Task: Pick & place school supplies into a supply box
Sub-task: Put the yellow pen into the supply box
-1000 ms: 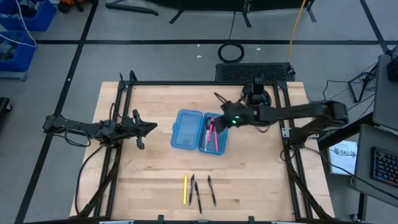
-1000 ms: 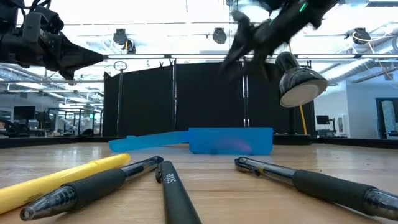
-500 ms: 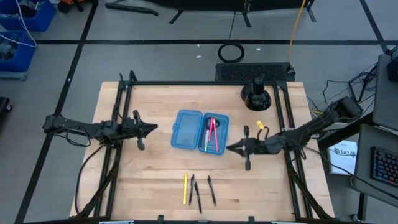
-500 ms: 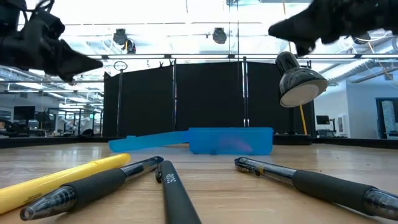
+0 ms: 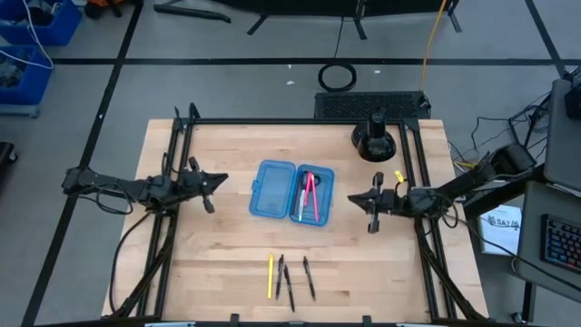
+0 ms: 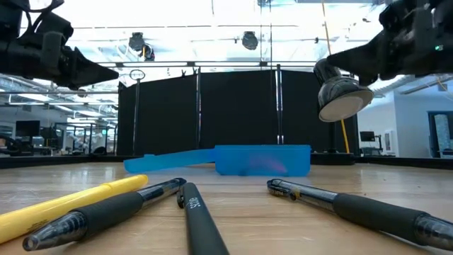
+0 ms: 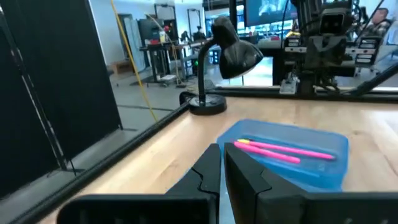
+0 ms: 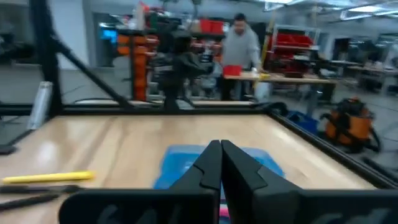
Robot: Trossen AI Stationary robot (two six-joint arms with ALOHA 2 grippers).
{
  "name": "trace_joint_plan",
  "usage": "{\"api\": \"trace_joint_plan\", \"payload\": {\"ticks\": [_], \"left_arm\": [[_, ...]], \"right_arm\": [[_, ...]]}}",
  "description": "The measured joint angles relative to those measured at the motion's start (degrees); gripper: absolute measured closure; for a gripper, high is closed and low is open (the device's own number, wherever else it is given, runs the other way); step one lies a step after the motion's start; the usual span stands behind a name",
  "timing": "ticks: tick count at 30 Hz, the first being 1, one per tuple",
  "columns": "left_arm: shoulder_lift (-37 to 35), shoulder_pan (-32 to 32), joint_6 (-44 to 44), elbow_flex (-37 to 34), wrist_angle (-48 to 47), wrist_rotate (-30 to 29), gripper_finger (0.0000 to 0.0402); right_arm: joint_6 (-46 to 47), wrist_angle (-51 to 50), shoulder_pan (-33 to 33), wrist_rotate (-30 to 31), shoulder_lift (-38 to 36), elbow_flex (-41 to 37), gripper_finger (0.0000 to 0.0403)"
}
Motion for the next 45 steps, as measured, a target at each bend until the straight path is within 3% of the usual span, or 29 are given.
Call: {"api": "trace_joint_plan", "payload": {"ticks": [2,6,9,11,14,18,23,26,29,32,36,39,41,45], "left_arm": [[0.23,0.00,-0.91,0.01,-0.48,0.03,0.0376],[0.38,-0.20,-3.30,-0.01,-2.79,1.99,0.0376],[0.42,-1.91,-0.44,-0.01,-3.92,7.70,0.0383],[0.38,-3.74,0.17,-0.01,-3.79,7.58,0.0395],[0.37,-6.85,0.28,0.13,-3.06,2.79,0.0394],[0.44,-10.76,-4.11,1.61,-3.45,-9.42,0.0396],[2.20,-16.70,-10.75,7.98,-7.70,-14.23,0.0397],[8.66,-20.83,-16.68,17.22,-7.83,-17.24,0.0399],[21.38,-24.61,-21.34,30.16,-11.93,-20.82,0.0399],[35.85,-27.98,-27.99,46.50,-23.14,-24.66,0.0400],[55.39,-31.38,-44.82,71.36,-47.69,-27.05,0.0400],[69.07,-33.04,-61.84,89.18,-68.42,-23.46,0.0400],[77.50,-33.92,-74.24,99.11,-81.47,-17.76,0.0400],[92.62,-35.40,-96.37,110.73,-97.12,-6.26,0.0400]], "right_arm": [[-0.88,-0.93,-1.53,-0.46,-2.45,0.00,0.0402],[-3.19,-5.73,-2.86,-7.19,-11.19,-0.04,0.0402],[-3.41,-11.99,-2.89,-7.44,-18.75,-0.04,0.0403],[-3.03,-17.98,-2.92,-7.43,-24.56,-0.04,0.0403],[-0.98,-28.94,-2.92,-7.55,-33.37,-0.04,0.0403],[0.76,-43.84,-2.92,-7.57,-42.07,-0.09,0.0403],[0.51,-53.52,-2.96,-9.23,-47.88,-0.13,0.0403],[1.60,-53.23,-2.98,-10.79,-48.90,-0.15,0.0403],[-0.10,-53.78,-2.96,-12.28,-48.81,-0.15,0.0403],[-3.36,-54.16,-2.96,-12.22,-48.83,-0.17,0.0403],[-3.53,-54.29,-2.96,-12.26,-48.83,-0.20,0.0403],[-1.88,-54.81,-2.85,-12.26,-48.82,-0.20,0.0403],[0.03,-54.85,-2.81,-12.28,-48.83,-0.20,0.0403],[2.92,-54.43,-2.80,-12.29,-48.83,-0.22,0.0403]]}}
